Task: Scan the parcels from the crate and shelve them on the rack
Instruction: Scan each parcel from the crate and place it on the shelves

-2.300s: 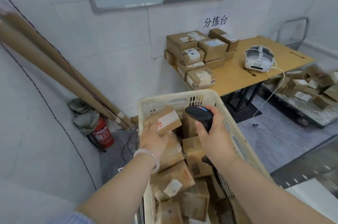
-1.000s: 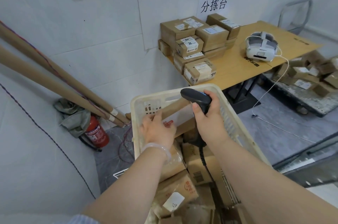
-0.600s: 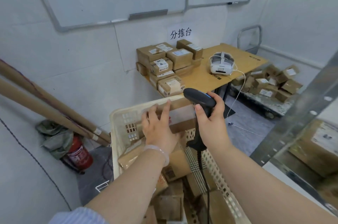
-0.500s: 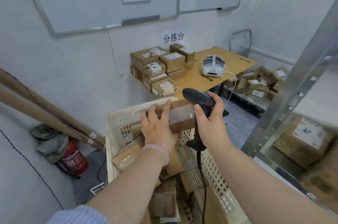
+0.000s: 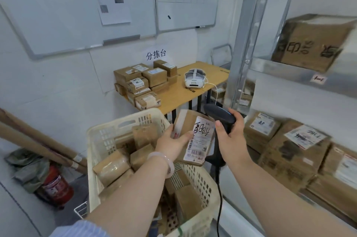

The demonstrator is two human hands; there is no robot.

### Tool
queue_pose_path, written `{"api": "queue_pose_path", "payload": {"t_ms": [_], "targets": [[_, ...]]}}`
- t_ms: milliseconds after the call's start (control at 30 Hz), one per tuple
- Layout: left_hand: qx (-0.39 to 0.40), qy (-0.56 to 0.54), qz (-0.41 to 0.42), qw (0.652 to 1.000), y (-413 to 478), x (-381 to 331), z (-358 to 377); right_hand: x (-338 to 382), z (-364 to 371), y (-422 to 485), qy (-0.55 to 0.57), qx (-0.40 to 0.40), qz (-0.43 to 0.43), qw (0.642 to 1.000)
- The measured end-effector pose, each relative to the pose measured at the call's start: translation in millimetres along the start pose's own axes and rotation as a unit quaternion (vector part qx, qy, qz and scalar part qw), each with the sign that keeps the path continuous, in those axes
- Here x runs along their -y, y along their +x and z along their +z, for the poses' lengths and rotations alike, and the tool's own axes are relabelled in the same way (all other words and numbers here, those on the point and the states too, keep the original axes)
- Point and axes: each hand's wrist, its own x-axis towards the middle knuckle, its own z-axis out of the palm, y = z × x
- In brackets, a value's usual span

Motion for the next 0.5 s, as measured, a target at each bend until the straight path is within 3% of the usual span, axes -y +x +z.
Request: {"api": "queue_pose_path", "payload": {"t_ms": [167,267,367,500], "targets": [[0.056,-0.054,-0.019,0.997,-10,-3,19,-3,-32,-13,-0.01,-0.015,0.019,1.0],[0.081,-0.014,-0.004,0.997,-12,-5,30,-3,-38,-18,-0.019,-0.02,0.024,0.999],[0.119,0.038,0.069,0.99,-12,-10,34,1,-41,-18,-0.023,-0.044,0.02,0.999],[0.166,0.141,0.2,0.955,-11,-13,36,8,-47,-14,-0.03,-0.071,0.02,0.997]]}}
